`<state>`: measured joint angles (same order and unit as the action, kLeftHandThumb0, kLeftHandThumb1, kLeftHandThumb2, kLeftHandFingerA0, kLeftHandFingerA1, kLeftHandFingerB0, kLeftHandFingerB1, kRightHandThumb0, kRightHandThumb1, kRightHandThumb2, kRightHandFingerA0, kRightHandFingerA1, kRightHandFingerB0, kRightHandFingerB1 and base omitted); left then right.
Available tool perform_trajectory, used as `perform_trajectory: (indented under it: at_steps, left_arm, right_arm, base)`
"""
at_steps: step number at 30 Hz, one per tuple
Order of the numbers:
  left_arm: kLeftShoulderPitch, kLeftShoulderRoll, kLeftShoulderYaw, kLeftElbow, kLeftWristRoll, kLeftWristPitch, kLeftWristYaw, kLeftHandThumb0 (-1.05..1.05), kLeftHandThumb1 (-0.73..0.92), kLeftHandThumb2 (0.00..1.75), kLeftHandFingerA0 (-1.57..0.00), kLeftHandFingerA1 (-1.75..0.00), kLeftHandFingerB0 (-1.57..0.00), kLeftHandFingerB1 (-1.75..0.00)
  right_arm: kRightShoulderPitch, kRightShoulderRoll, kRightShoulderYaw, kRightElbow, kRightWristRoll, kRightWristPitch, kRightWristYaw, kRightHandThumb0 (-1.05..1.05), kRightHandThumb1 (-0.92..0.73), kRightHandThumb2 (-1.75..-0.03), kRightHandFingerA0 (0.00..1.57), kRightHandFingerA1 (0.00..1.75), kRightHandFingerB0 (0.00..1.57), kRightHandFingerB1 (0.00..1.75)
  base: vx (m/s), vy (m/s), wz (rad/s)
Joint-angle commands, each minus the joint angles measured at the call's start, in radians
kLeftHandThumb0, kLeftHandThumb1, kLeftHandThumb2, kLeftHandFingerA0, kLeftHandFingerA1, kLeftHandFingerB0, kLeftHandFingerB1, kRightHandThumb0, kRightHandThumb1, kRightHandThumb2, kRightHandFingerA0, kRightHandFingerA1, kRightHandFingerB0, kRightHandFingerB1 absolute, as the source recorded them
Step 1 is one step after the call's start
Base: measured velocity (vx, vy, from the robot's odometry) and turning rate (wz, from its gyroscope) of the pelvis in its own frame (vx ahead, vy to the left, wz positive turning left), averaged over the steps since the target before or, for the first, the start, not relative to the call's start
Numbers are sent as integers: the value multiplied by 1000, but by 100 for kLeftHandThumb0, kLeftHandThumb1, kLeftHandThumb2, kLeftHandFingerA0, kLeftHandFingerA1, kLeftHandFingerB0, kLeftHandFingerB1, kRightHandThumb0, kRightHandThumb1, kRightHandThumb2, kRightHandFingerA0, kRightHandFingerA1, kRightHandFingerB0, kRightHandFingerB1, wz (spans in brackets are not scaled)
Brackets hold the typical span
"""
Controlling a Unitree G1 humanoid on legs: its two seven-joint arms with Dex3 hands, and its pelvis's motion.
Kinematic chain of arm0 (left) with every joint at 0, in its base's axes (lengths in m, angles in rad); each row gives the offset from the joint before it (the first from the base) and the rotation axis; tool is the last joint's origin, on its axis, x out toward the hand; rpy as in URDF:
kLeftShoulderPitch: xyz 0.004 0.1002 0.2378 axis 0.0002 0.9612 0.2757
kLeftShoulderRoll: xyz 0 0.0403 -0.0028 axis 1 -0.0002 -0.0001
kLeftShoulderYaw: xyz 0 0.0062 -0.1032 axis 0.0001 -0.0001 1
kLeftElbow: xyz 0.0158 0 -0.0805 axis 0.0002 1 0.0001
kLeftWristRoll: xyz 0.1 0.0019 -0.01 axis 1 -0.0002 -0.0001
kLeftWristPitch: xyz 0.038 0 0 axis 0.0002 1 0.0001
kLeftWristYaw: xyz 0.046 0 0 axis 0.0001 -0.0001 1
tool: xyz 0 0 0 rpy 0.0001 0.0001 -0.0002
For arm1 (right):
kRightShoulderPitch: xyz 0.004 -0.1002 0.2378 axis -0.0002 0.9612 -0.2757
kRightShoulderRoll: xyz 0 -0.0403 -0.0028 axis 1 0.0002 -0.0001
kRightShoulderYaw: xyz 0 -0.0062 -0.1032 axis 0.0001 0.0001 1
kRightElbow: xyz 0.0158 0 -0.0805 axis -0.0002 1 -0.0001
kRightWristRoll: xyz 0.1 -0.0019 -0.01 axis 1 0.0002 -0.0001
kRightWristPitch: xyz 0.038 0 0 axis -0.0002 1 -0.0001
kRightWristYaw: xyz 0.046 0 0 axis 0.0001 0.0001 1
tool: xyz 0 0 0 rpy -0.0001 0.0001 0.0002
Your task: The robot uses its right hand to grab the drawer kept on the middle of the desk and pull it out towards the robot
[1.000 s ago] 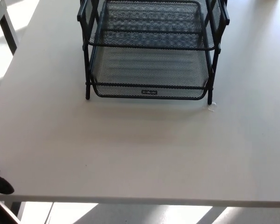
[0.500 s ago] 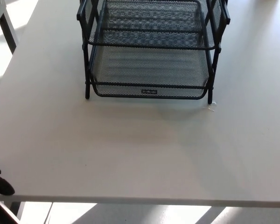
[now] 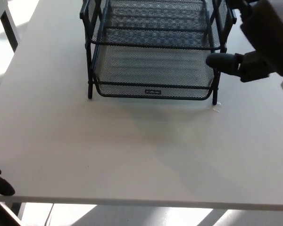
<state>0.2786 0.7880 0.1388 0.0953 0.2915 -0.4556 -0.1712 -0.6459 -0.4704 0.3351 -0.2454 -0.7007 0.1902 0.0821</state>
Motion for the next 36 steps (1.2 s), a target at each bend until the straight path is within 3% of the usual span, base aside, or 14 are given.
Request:
perform_trajectory:
  at_steps: [1,6,8,10,11,13,15,16,17,18,20,25,34,36]
  left_arm:
    - [-8,1,6,6,12,-27,-7,-28,55,56,-81,-89,-81,-58]
    - [-21,6,4,5,22,-15,-10,-29,55,56,-81,-86,-81,-56]
    - [-24,6,4,3,17,-17,-15,-29,55,56,-81,-86,-80,-57]
    - [-23,3,5,0,14,-14,-15,-29,55,56,-81,-87,-81,-58]
    - [-32,5,3,0,10,-11,-23,-29,55,56,-81,-87,-81,-58]
    - [-32,7,2,-4,17,-6,-24,-31,55,56,-81,-89,-81,-59]
    - [-38,7,1,-1,14,-11,-27,-31,55,56,-82,-90,-80,-59]
    - [-39,8,1,3,17,-19,-24,-31,55,56,-82,-91,-81,-61]
    - [-41,7,1,9,20,-30,-19,-31,55,56,-82,-91,-81,-61]
    - [-46,4,-2,8,12,-26,-27,-31,55,57,-82,-91,-81,-60]
    - [-42,6,0,-2,10,-19,-34,-30,55,57,-81,-90,-81,-60]
    - [-39,-2,-3,-1,15,-27,-24,-30,54,57,-83,-90,-82,-60]
    - [-39,3,-14,-1,27,-38,-26,-30,55,56,-82,-91,-82,-60]
    - [-44,5,-15,-2,26,-35,-29,-29,54,57,-82,-89,-82,-60]
  right_arm:
    - [-60,77,80,90,-115,-28,-39,-80,-63,-60,13,44,12,35]
    - [-105,143,122,196,-126,-52,-52,-83,-62,-59,15,46,10,36]
    - [-113,167,129,234,-132,-62,-73,-83,-47,-88,12,51,6,45]
    - [-133,185,154,282,-156,-59,-73,-84,-61,-59,15,45,10,36]
    - [-147,204,168,330,-169,-66,-100,-82,-46,-87,12,51,6,45]
    - [-161,221,183,375,-183,-67,-110,-86,-49,-89,14,52,3,41]
    - [-186,235,202,452,-200,-85,-148,-81,-59,-59,14,46,8,35]
    - [-195,240,209,473,-209,-83,-158,-41,-24,-91,0,51,1,52]
    - [-203,245,216,494,-223,-79,-172,-41,-24,-91,0,51,1,52]
    - [-214,258,221,539,-241,-70,-216,-80,-57,-58,16,46,8,36]
    - [-238,279,232,635,-269,-78,-340,-76,-43,-83,20,53,10,45]
    - [-262,283,239,750,-285,-98,-451,-73,-43,-84,22,57,6,46]
    - [-306,291,251,939,-287,-113,-595,-71,-44,-81,29,62,14,48]
    - [-337,286,264,999,-296,-119,-624,-62,-56,-57,34,60,19,42]
  base:
    - [0,0,0]
    - [0,0,0]
    - [0,0,0]
    - [0,0,0]
    - [0,0,0]
    - [0,0,0]
    - [0,0,0]
    - [0,0,0]
    - [0,0,0]
    - [0,0,0]
    - [0,0,0]
    - [0,0,0]
    - [0,0,0]
    - [0,0,0]
